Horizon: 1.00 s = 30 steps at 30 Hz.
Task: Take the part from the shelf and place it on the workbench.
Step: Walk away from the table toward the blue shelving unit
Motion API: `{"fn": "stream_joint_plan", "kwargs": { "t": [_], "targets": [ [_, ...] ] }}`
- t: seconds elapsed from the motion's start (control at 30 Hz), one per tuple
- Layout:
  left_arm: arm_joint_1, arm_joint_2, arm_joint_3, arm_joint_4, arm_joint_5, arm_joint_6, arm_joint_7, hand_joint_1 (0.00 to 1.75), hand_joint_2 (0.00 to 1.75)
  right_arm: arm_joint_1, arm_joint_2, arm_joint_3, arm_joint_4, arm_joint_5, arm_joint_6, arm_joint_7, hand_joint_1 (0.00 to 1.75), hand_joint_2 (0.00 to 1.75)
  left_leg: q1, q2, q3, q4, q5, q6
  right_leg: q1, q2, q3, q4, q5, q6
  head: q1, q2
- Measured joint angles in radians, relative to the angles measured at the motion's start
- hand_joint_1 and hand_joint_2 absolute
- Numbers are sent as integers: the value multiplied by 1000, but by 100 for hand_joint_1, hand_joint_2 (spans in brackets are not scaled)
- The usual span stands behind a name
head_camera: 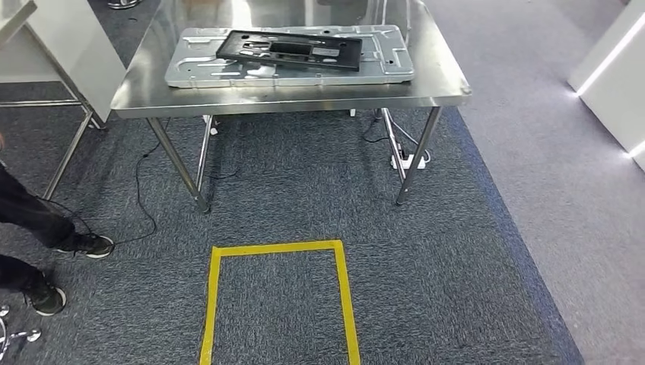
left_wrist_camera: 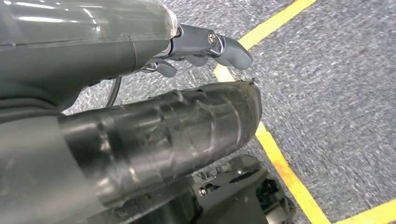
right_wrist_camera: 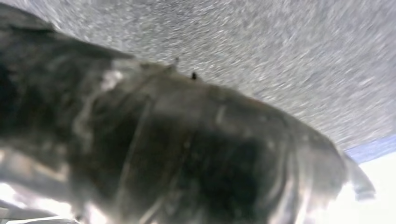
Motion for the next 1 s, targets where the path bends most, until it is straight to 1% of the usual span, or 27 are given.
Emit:
{"fn": "stream_joint_plan", "kwargs": {
  "t": [0.07,0.1,0.13,0.2,0.23,0.27,0.3,0.33,0.37,0.4,0.43,0.47,0.5,0.53,0.57,0.6,0.63,0.7,0.73,0.77,0.8,0.83,0.87,0.9,0.93,0.97,1.0],
  "targets": [
    [-1,-3,4,0,3,1,0,0,0,-9,-1,-30,14,-12,-5,19,0,0,-5,13,-1,11,-11,-11,4,-37,60,-117,39,-7,0,0],
    [-1,-5,6,0,4,2,1,0,0,-14,-1,-42,22,-14,-14,28,0,0,-8,20,-1,15,-15,-17,6,-48,74,-146,44,-12,-1,0],
    [-1,-6,7,0,4,2,3,0,0,-17,-1,-54,31,-12,-28,38,0,0,-10,27,0,17,-19,-22,8,-48,74,-153,40,-18,-1,0],
    [-3,-9,9,0,5,4,10,0,0,-19,-1,-77,53,1,-69,59,0,0,-7,35,3,20,-25,-31,8,-30,72,-154,43,-31,-2,0],
    [-4,-10,11,0,5,5,14,0,0,-19,-1,-90,67,16,-94,71,0,0,-6,26,1,31,-36,-37,8,-23,72,-155,45,-36,-2,0],
    [-4,-11,12,0,6,6,17,0,0,-21,-2,-100,80,35,-119,83,0,0,-3,9,-9,59,-57,-42,7,-15,71,-157,48,-42,-2,0],
    [-2,-12,14,0,7,8,19,0,0,-22,-2,-108,95,57,-142,98,0,0,-1,-11,-31,107,-89,-46,6,-7,70,-158,49,-47,-2,0],
    [0,-13,17,0,7,9,21,0,0,-24,-4,-114,111,81,-166,115,0,0,0,-28,-60,172,-124,-47,8,2,68,-158,51,-50,-2,0],
    [2,-14,19,0,8,10,22,0,0,-26,-5,-119,128,104,-187,132,0,0,0,-37,-91,240,-153,-47,10,13,66,-158,51,-53,-2,0],
    [5,-14,22,0,8,11,23,0,0,-27,-5,-125,146,127,-207,153,0,0,1,-41,-116,290,-167,-46,12,24,66,-158,52,-54,-2,0],
    [6,-15,25,0,8,11,24,0,0,-28,-6,-130,164,151,-227,178,0,0,0,-43,-125,306,-159,-43,14,36,66,-157,52,-55,-2,0],
    [7,-15,27,0,8,12,25,0,0,-28,-7,-134,184,176,-249,207,0,0,0,-46,-116,282,-132,-38,16,48,68,-157,52,-55,-2,0],
    [7,-15,29,0,7,13,26,0,0,-28,-7,-136,205,202,-269,239,0,0,-1,-54,-90,224,-92,-31,17,59,70,-157,52,-55,-2,0],
    [8,-15,31,0,8,14,25,0,0,-29,-8,-137,227,228,-287,273,0,0,-3,-73,-60,154,-56,-24,17,69,72,-157,52,-55,-2,0],
    [8,-15,33,0,9,16,23,0,0,-31,-9,-137,249,253,-300,309,0,0,-4,-92,-34,91,-30,-18,18,79,71,-156,53,-53,-2,0],
    [8,-16,34,0,10,17,21,0,0,-32,-9,-138,271,276,-309,346,0,0,-6,-107,-18,50,-17,-14,17,87,69,-155,55,-50,-2,0],
    [6,-16,36,0,11,18,19,0,0,-33,-10,-138,292,297,-313,381,0,0,-7,-115,-12,31,-15,-12,16,95,66,-155,57,-46,-2,0],
    [4,-17,38,0,12,19,17,0,0,-31,-10,-138,328,338,-313,438,0,0,-7,-102,-7,20,-10,-8,14,110,62,-156,62,-34,-2,0],
    [3,-18,39,0,11,20,17,0,0,-30,-9,-136,344,362,-309,461,0,0,-5,-92,-3,11,-4,-4,14,101,59,-151,57,-29,-2,0],
    [4,-19,39,0,10,21,17,0,0,-29,-9,-132,359,389,-304,485,0,0,-4,-81,1,2,2,1,16,85,50,-132,42,-25,-1,0],
    [4,-20,39,0,9,23,17,0,0,-29,-9,-127,373,417,-296,508,0,0,-2,-69,3,-6,8,5,16,63,33,-93,16,-22,-1,0],
    [5,-21,40,0,8,25,18,0,0,-30,-8,-119,386,442,-288,531,0,0,-4,-56,3,-8,9,8,15,41,7,-37,-17,-19,0,0],
    [6,-22,41,0,6,27,18,0,0,-31,-7,-112,399,462,-281,551,0,0,-5,-44,2,-8,9,9,12,31,-23,26,-49,-15,0,0],
    [7,-22,42,0,5,29,19,0,0,-32,-5,-106,410,474,-275,567,0,0,-6,-31,0,-7,9,9,8,26,-47,78,-68,-10,0,0],
    [7,-22,43,0,4,31,20,0,0,-32,-3,-102,421,481,-270,579,0,0,-6,-18,0,-6,7,9,4,22,-56,103,-70,-5,0,0],
    [7,-22,44,0,3,31,20,0,0,-32,-1,-98,431,485,-266,588,0,0,-5,-7,-1,-4,5,7,0,18,-48,93,-55,-1,0,0],
    [6,-23,45,0,1,32,20,0,0,-32,1,-96,439,487,-262,594,0,0,-4,2,0,0,2,4,-5,8,-19,42,-25,3,0,0]
  ]
}}
